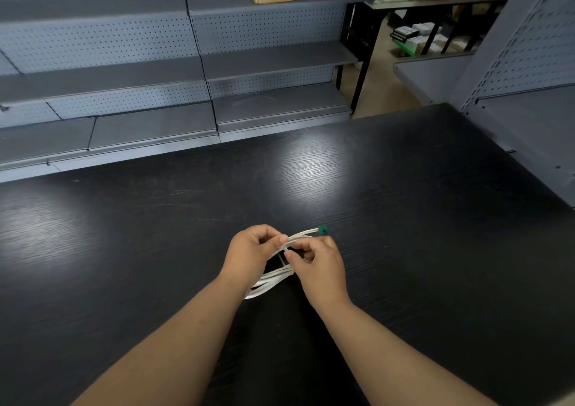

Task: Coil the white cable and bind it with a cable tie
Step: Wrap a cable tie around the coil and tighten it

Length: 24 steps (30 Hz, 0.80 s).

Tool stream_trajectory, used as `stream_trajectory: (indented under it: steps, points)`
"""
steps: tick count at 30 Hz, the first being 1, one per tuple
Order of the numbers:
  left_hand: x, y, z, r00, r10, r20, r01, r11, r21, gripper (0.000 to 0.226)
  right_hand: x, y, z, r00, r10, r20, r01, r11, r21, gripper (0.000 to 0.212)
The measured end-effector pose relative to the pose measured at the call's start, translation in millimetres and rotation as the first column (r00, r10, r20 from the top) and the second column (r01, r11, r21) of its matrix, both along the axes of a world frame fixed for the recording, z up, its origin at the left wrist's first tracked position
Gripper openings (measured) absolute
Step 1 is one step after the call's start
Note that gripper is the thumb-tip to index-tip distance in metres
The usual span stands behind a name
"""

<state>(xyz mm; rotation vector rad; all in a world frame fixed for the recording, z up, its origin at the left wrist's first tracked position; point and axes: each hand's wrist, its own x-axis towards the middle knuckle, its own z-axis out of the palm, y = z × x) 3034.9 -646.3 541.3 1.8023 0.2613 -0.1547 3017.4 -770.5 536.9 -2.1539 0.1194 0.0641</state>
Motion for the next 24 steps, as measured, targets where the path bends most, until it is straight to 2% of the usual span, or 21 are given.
stream_trajectory:
  steps: [10,15,24]
  points:
    - [-1.6,-1.3,-0.9,0.999,0.026,0.021,-0.027,0.999,0.025,0.02,2.9,4.0,-0.1,0.999,0.016,0.03,-0.015,0.999,-0.039,0.016]
    - [-4.2,-2.9,-0.2,1.0,0.007,0.021,-0.009,0.993,0.118,0.014,2.8,3.2,-0.2,0.999,0.039,0.014,-0.038,0.997,-0.068,0.008]
    - [-5.0,-5.6,-0.8,1.0,0.014,0.025,-0.019,0.975,0.222,0.016,4.7,2.7,-1.4,0.998,0.066,-0.002,-0.066,0.988,-0.136,0.007]
